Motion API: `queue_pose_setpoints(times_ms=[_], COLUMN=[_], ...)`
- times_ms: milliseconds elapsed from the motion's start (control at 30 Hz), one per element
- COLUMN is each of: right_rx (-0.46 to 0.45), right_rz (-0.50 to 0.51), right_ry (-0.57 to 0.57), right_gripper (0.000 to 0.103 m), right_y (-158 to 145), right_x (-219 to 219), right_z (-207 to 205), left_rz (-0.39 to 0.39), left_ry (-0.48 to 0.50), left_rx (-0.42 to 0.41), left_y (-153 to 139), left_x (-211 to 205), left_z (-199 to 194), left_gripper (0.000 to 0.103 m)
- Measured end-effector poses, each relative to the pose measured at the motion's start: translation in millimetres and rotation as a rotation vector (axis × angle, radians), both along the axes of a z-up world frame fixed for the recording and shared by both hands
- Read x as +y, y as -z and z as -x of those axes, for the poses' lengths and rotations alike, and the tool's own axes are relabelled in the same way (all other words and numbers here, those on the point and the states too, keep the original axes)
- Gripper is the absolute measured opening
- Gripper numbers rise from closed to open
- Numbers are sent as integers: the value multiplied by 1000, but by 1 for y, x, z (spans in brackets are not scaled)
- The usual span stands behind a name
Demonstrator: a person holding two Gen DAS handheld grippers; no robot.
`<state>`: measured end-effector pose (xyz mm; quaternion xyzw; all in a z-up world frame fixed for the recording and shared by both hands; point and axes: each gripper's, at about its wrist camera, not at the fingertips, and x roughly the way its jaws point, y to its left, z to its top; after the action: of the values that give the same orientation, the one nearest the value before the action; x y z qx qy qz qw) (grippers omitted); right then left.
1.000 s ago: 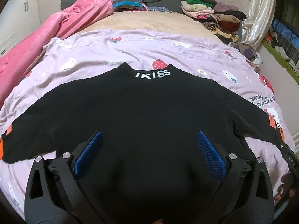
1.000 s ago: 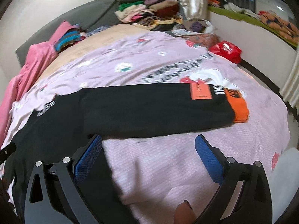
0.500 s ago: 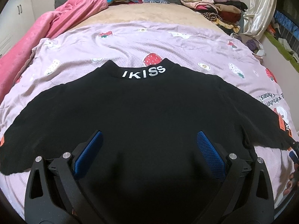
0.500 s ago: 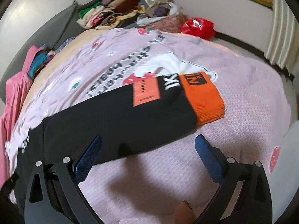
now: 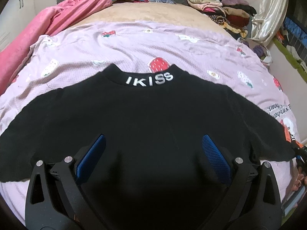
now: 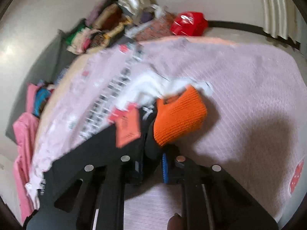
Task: Fold small clothes
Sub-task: 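Reach the right gripper to the orange sleeve cuff and grasp it, then carry the held sleeve with the right gripper across the shirt body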
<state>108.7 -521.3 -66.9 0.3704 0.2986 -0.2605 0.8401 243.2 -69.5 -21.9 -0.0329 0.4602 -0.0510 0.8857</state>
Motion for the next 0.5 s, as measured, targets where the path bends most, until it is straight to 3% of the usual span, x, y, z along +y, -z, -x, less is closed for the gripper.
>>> queue_pose_setpoints(times_ms=[233, 500], right_rx=[-143, -215], right_rz=[124, 212], right_ry=[-133, -270], right_gripper=[12, 12], right_y=[-58, -105], right_x=[38, 89], right_z=[-12, -36], left_rz=[1, 30], left_ry=[-12, -18], left_rx=[-51, -69], left_y=[-30, -56], left_x=[11, 29], left_z=[1, 2], left_gripper=[94, 94])
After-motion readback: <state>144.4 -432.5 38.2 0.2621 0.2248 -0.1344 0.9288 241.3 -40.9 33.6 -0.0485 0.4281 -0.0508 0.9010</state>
